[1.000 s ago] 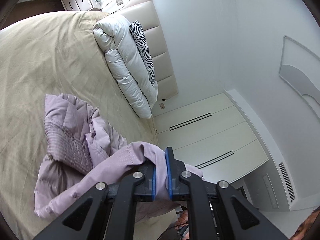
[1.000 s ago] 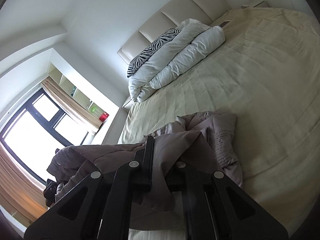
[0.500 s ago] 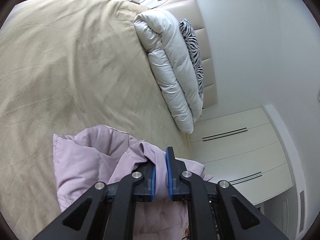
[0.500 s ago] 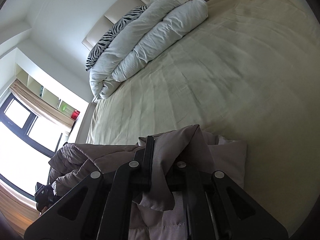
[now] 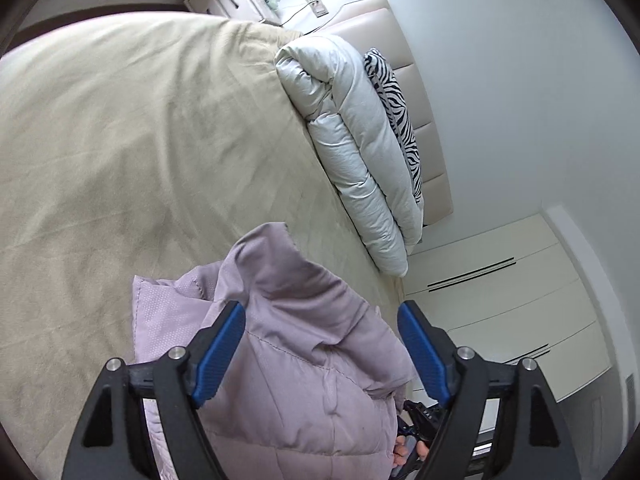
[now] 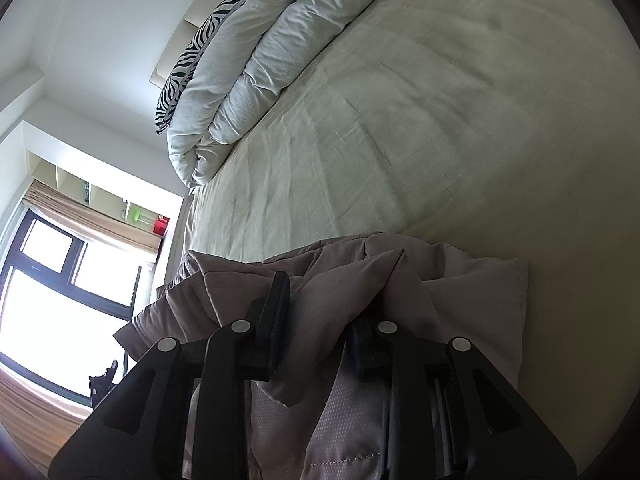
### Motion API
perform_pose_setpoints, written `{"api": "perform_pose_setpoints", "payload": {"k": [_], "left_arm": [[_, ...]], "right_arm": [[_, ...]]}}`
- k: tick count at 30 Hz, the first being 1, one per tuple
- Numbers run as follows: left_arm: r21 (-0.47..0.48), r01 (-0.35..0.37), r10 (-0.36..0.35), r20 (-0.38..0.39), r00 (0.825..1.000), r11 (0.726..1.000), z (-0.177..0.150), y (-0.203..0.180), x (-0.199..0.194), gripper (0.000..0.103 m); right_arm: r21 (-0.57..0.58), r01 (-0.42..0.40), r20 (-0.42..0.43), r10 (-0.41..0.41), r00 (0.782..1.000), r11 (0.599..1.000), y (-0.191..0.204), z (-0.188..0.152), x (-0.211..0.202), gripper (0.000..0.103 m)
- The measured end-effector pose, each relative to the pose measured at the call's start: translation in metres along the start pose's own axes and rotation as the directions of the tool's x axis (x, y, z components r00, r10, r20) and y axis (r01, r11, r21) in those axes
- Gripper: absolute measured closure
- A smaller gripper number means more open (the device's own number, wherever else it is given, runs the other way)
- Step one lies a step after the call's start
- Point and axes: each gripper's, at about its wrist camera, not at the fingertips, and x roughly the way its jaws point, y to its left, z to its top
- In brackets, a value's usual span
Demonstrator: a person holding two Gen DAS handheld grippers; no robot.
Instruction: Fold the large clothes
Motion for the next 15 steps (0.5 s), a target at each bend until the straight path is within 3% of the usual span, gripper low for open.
{"api": "perform_pose_setpoints", "payload": {"k": [2, 3, 4, 5, 6, 8, 11, 13, 15], "left_arm": [[0.129, -0.041, 0.039, 0.019, 0.999, 0.991, -0.011, -0.029, -0.008, 0.023], [0.197, -0.054, 0.050, 0.024, 0.998, 0.979, -0.019, -0.044, -0.010, 0.023], [0.260, -0.064, 0.060, 0.021, 0.998, 0.963, -0.029, -0.058, -0.010, 0.023], [0.316, -0.072, 0.071, 0.013, 0.997, 0.946, -0.040, -0.072, -0.008, 0.023], [0.370, -0.080, 0.084, 0.005, 0.996, 0.925, -0.051, -0.084, -0.004, 0.023], [0.487, -0.112, 0.128, 0.001, 0.992, 0.866, -0.075, -0.106, 0.008, 0.023], [0.634, -0.187, 0.212, 0.038, 0.977, 0.750, -0.108, -0.127, 0.032, 0.023], [0.687, -0.234, 0.260, 0.067, 0.963, 0.688, -0.123, -0.133, 0.049, 0.023], [0.721, -0.280, 0.307, 0.098, 0.947, 0.634, -0.133, -0.136, 0.065, 0.024]], "right_arm": [[0.003, -0.001, 0.016, 0.001, 1.000, 1.000, 0.000, -0.007, -0.018, 0.070], [0.003, 0.003, 0.024, -0.003, 1.000, 1.000, 0.001, -0.010, -0.025, 0.049], [0.001, 0.015, 0.037, -0.015, 0.999, 1.000, 0.002, -0.013, -0.033, 0.037], [-0.010, 0.021, 0.055, -0.020, 0.998, 1.000, 0.004, -0.016, -0.043, 0.016], [-0.027, 0.020, 0.073, -0.018, 0.997, 0.999, 0.009, -0.019, -0.056, 0.010], [-0.069, 0.058, 0.094, -0.051, 0.994, 0.996, 0.022, -0.024, -0.072, 0.010], [-0.208, 0.090, 0.083, -0.074, 0.994, 0.974, 0.059, -0.046, -0.097, 0.012], [-0.359, 0.137, 0.081, -0.116, 0.990, 0.923, 0.097, -0.070, -0.103, 0.027], [-0.478, 0.167, 0.059, -0.159, 0.986, 0.862, 0.132, -0.097, -0.100, 0.050]]}}
